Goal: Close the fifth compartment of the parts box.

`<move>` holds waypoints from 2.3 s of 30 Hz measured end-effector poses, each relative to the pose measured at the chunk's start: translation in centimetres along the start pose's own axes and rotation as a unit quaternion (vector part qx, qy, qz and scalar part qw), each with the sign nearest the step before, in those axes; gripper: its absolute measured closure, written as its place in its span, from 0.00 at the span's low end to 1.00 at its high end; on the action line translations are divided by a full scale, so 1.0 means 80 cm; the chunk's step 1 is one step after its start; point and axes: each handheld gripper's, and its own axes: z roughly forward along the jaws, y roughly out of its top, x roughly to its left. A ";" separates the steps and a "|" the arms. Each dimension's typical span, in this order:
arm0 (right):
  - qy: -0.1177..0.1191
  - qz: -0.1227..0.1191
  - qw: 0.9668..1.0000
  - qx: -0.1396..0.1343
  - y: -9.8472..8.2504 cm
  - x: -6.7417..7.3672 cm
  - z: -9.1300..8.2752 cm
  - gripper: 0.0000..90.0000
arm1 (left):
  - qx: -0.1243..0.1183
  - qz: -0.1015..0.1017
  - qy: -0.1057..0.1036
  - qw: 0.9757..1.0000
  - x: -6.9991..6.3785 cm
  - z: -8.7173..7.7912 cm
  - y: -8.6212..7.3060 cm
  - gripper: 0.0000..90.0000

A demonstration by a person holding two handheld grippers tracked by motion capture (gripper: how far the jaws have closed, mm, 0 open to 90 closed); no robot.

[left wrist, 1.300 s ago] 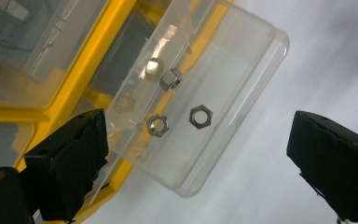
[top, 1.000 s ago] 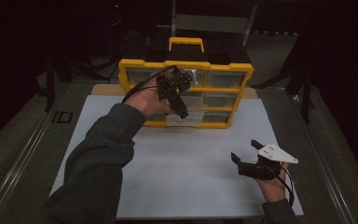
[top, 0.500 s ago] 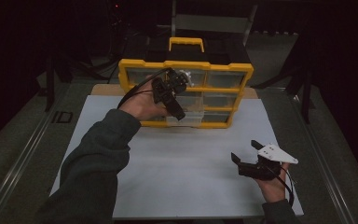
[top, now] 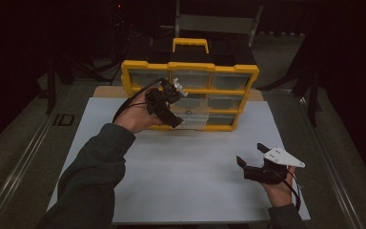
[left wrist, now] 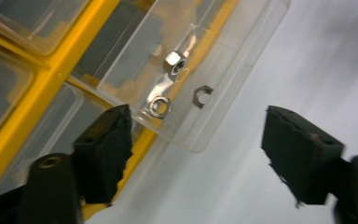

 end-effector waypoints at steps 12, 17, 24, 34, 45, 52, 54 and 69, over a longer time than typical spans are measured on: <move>0.000 -0.002 1.000 0.002 0.000 0.001 0.001 0.11 | -0.042 -0.010 -0.004 0.999 -0.003 0.002 -0.032 0.69; 0.000 -0.002 1.000 0.002 0.000 0.001 0.001 0.11 | -0.045 -0.010 -0.006 0.999 -0.007 -0.001 -0.041 0.83; 0.000 -0.003 1.000 0.003 0.000 0.002 0.002 0.11 | -0.046 -0.011 -0.010 0.999 -0.016 0.012 -0.051 1.00; -0.001 -0.003 1.000 0.003 0.000 0.002 0.002 0.11 | -0.054 -0.034 -0.012 0.998 -0.018 0.037 -0.060 1.00; 0.000 -0.002 1.000 0.003 -0.001 0.001 0.002 0.11 | -0.066 -0.053 -0.011 0.996 -0.017 0.048 -0.054 1.00; 0.000 -0.002 1.000 0.002 -0.001 0.001 0.002 0.11 | -0.061 -0.054 -0.008 0.997 -0.015 0.053 -0.053 1.00; 0.000 -0.002 1.000 0.002 -0.001 0.001 0.002 0.11 | -0.061 -0.055 -0.007 0.997 -0.014 0.054 -0.053 1.00; 0.000 -0.003 1.000 0.003 -0.001 0.001 0.002 0.11 | -0.062 -0.064 0.001 0.996 -0.007 0.058 -0.042 1.00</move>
